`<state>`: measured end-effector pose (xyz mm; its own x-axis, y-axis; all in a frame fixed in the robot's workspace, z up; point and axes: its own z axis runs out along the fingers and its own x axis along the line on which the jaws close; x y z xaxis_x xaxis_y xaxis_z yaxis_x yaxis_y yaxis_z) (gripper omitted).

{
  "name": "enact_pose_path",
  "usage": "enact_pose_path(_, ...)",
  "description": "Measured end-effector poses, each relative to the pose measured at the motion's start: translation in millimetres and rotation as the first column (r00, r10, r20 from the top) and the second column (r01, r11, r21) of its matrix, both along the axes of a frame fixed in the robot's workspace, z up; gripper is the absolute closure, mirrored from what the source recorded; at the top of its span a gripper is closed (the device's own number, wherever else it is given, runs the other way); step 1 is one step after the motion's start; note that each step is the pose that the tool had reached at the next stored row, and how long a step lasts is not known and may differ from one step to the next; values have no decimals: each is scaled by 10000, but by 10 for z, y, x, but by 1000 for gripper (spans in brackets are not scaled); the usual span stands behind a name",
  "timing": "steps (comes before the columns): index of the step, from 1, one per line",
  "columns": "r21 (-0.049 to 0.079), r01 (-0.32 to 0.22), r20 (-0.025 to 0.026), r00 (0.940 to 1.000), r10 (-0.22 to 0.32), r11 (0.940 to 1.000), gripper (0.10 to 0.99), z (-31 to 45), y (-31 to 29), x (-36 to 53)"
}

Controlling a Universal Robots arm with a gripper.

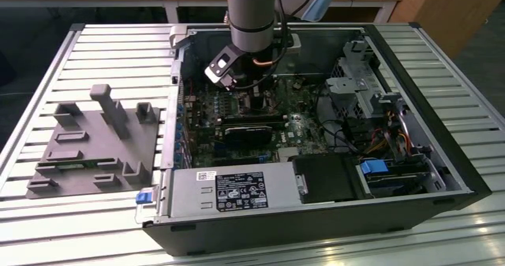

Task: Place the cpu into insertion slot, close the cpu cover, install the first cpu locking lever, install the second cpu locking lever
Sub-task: 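Place the cpu into insertion slot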

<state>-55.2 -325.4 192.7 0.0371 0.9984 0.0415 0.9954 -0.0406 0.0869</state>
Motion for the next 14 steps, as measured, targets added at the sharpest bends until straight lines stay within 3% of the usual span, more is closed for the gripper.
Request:
enact_pose_path(6,2,6,1,10000,-6,10000,549,-1,0,0)
enact_pose_path(8,3,8,2,10000,-8,10000,537,-1,0,0)
enact_pose_path(9,3,8,2,10000,-8,10000,475,-1,0,0)
enact_pose_path(14,1,11,0,10000,-11,10000,475,2,0,0)
